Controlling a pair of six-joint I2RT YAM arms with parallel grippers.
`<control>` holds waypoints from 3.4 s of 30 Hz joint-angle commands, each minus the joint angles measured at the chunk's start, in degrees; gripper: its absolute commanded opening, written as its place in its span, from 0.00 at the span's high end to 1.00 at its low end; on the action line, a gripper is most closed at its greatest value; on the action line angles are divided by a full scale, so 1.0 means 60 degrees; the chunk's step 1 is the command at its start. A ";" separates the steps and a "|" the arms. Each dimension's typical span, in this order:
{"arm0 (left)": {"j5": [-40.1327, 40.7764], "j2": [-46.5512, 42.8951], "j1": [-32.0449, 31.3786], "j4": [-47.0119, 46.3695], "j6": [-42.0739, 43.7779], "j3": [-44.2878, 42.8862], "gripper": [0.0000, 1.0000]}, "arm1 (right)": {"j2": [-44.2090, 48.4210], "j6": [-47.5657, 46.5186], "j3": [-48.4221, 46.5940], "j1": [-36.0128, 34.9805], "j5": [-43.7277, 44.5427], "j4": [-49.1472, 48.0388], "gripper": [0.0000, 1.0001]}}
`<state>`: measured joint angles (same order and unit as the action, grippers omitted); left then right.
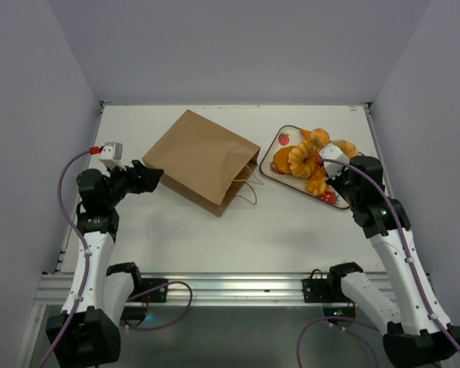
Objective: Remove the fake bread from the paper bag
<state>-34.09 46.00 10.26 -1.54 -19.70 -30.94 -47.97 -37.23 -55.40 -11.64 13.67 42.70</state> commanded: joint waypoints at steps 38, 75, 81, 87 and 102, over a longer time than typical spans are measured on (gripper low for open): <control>0.0012 -0.0034 -0.0304 -0.0095 0.0296 -0.0015 0.18 | 0.1695 -0.0079 0.1468 0.1134 0.0944 0.0296 0.66; 0.0012 0.0024 -0.0319 -0.0095 0.0325 -0.0029 0.17 | 0.2076 0.0243 0.0708 0.1134 0.0094 0.0369 0.55; 0.0012 0.0024 -0.0319 -0.0095 0.0325 -0.0029 0.18 | 0.2106 0.0317 0.0561 0.1134 -0.0066 0.0457 0.55; -0.0003 0.0009 -0.0319 -0.0095 0.0340 -0.0029 0.17 | 0.2164 0.0346 0.0473 0.1134 -0.0257 0.0589 0.55; -0.0120 0.0009 -0.0333 -0.0153 0.0369 -0.0029 0.17 | 0.2237 0.0405 0.0386 0.1134 -0.0799 0.0750 0.55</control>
<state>-34.11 46.17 8.84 -1.54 -18.83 -30.94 -35.07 -35.92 -50.02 -5.08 10.37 47.22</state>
